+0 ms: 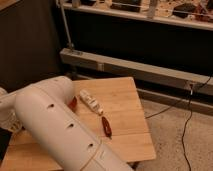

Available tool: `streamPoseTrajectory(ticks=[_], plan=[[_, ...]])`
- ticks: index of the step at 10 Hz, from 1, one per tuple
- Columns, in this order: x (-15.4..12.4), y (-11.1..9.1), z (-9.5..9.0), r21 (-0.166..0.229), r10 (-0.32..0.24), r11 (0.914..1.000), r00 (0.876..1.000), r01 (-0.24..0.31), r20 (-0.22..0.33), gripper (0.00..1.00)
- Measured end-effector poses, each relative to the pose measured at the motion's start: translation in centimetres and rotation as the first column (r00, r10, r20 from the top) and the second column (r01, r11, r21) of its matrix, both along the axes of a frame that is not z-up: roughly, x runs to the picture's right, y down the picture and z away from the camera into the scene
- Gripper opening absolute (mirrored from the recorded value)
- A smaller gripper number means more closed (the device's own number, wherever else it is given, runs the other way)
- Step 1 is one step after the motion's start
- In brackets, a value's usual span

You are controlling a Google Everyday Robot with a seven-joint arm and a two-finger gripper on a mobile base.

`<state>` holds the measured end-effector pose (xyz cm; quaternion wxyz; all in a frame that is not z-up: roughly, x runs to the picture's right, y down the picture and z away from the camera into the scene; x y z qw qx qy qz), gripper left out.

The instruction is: Push the eraser across the table

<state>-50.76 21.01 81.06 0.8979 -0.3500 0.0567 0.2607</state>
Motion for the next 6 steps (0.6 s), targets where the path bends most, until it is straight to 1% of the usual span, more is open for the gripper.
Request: streamPoseTrajectory(ticks=[5, 6], plan=[[0.5, -1.3, 1.0, 0.019, -0.001, 0.9998, 1.0, 0.002, -0.024, 0.0], [0.7, -2.0, 1.3, 0.027, 0.003, 0.9996, 0.999, -0.002, -0.032, 0.0]])
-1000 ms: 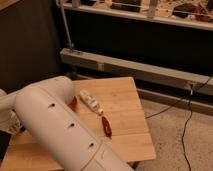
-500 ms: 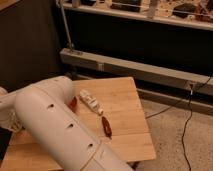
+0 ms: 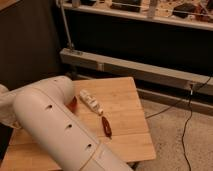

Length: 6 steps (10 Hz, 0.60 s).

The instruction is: Push the eraser across the table

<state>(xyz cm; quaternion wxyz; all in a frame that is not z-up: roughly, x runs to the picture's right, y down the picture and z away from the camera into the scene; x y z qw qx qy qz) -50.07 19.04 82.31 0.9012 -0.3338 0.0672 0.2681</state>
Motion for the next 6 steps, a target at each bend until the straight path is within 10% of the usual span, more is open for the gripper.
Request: streamPoseTrajectory(ticks=[6], plan=[[1.8, -1.9, 1.7, 0.01, 0.02, 0.9998, 0.998, -0.019, -0.052, 0.0]])
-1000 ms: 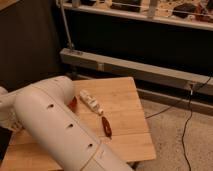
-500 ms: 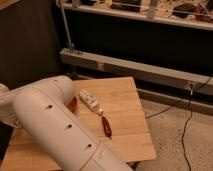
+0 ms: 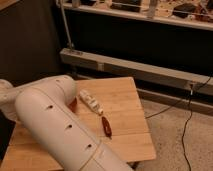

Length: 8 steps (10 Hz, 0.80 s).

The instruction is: Push the eraser across the table

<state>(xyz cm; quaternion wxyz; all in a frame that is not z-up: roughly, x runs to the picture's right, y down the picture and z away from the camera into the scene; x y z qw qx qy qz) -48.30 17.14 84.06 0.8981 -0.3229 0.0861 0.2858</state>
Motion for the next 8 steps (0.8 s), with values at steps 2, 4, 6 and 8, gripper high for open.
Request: streamPoseTrajectory(ticks=[2, 4, 6, 8], plan=[[0.7, -0.4, 0.8, 0.009, 0.0, 1.0, 1.0, 0.0, -0.019, 0.0], [1.0, -1.4, 1.1, 0.036, 0.008, 0.9993, 1.0, -0.007, -0.029, 0.0], [1.0, -2.5, 1.1, 0.064, 0.011, 0.9979, 0.999, -0.009, -0.032, 0.0], [1.5, -3.4, 1.5, 0.087, 0.006, 0.9962, 0.999, -0.002, -0.05, 0.0]])
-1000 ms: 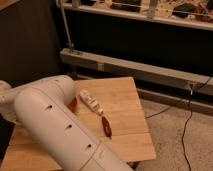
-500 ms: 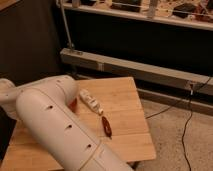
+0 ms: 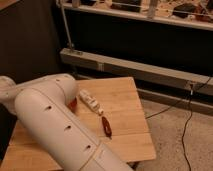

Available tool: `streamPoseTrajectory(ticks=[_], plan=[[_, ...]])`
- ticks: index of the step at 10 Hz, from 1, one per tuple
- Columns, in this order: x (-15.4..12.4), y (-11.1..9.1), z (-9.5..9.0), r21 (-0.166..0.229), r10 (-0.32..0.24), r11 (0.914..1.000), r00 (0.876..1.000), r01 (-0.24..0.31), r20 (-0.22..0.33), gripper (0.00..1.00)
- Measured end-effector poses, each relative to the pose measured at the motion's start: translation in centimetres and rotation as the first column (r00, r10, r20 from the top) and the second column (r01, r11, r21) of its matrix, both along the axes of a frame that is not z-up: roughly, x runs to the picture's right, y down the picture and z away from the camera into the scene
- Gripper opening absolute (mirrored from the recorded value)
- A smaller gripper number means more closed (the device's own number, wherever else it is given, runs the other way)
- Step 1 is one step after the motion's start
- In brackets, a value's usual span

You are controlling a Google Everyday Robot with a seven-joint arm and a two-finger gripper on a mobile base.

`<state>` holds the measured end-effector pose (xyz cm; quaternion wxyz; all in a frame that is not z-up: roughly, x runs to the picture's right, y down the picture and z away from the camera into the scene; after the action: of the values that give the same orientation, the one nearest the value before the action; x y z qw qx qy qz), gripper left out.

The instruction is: Push the eraser across the table

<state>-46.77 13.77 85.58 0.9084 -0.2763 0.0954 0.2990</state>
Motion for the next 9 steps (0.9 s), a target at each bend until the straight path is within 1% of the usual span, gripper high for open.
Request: streamPoseTrajectory(ticks=[3, 5, 7, 9], plan=[[1.5, -0.7, 1.2, 0.012, 0.008, 0.9999, 0.999, -0.007, -0.041, 0.0], [1.9, -1.1, 1.4, 0.013, 0.023, 0.9997, 0.998, -0.023, -0.051, 0.0], [1.1, -1.2, 0.4, 0.008, 0.033, 0.9994, 0.999, -0.032, -0.024, 0.0], [0.2, -0.1, -1.1, -0.012, 0.017, 0.9998, 1.0, -0.017, 0.009, 0.0]])
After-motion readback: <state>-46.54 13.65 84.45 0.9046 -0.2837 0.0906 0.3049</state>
